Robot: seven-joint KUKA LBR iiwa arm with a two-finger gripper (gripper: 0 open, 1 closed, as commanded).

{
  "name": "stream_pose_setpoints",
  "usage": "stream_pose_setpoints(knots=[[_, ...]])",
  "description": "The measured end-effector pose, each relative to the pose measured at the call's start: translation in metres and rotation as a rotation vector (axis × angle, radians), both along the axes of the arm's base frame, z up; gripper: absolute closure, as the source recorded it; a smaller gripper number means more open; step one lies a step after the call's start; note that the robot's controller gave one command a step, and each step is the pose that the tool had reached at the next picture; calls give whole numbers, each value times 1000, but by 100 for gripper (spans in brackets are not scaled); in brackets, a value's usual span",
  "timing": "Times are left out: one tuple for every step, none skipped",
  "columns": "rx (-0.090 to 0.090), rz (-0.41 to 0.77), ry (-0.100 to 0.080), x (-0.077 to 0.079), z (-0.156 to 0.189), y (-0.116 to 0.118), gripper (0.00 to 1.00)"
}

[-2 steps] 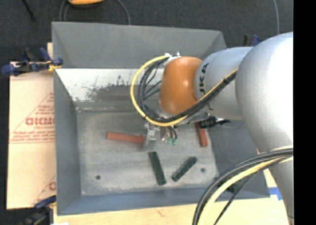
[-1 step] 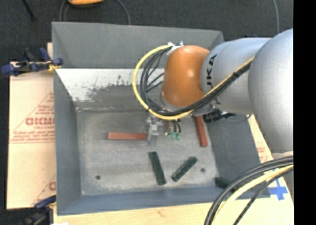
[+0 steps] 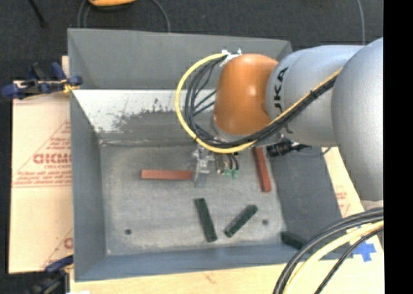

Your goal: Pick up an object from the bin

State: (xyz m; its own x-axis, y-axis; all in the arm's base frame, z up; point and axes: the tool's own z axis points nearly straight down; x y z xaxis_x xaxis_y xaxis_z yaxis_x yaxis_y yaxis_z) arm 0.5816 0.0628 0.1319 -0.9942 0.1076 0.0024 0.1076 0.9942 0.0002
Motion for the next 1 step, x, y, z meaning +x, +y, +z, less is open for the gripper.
stream_pose_setpoints(knots=[[0, 39, -25, -27, 6, -4, 100]])
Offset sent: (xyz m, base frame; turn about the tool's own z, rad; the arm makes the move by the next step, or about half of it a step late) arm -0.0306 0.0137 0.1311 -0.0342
